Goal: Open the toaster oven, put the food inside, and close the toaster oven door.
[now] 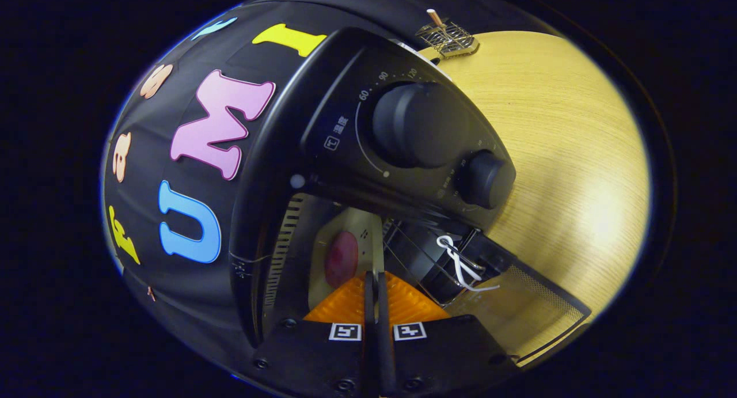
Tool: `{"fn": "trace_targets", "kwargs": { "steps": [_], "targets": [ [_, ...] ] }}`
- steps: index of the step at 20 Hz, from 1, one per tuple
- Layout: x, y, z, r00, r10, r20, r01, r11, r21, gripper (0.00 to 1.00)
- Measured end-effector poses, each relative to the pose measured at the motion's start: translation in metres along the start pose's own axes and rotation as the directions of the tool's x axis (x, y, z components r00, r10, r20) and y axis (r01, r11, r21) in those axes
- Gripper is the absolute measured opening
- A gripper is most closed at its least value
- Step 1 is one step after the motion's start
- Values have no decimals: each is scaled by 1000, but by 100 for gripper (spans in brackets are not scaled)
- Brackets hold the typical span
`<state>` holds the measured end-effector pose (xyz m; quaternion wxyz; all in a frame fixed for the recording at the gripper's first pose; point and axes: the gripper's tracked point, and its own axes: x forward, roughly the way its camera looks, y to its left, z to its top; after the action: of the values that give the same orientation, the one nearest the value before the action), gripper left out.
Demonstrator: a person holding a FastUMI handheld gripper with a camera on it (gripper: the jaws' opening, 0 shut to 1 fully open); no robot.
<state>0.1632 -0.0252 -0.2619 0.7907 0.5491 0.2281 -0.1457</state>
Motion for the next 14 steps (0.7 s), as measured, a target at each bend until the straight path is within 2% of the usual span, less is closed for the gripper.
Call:
{"fn": "trace_targets", "kwargs": {
  "steps": [4, 5, 7, 8, 11, 14],
  "targets": [
    [-9, 4, -3, 1000, 23, 8, -23, 999, -25, 14],
    [-13, 7, -4, 999, 31, 6, -31, 999, -29, 26],
    [-19, 14, -7, 999, 50, 2, -50, 998, -39, 59],
    [-24, 15, -10, 999, 53, 0, -52, 997, -48, 63],
    [-39, 18, -20, 998, 55, -20, -57, 995, -78, 98],
    [-58, 18, -32, 997, 52, -54, -58, 992, -115, 98]
  ]
}}
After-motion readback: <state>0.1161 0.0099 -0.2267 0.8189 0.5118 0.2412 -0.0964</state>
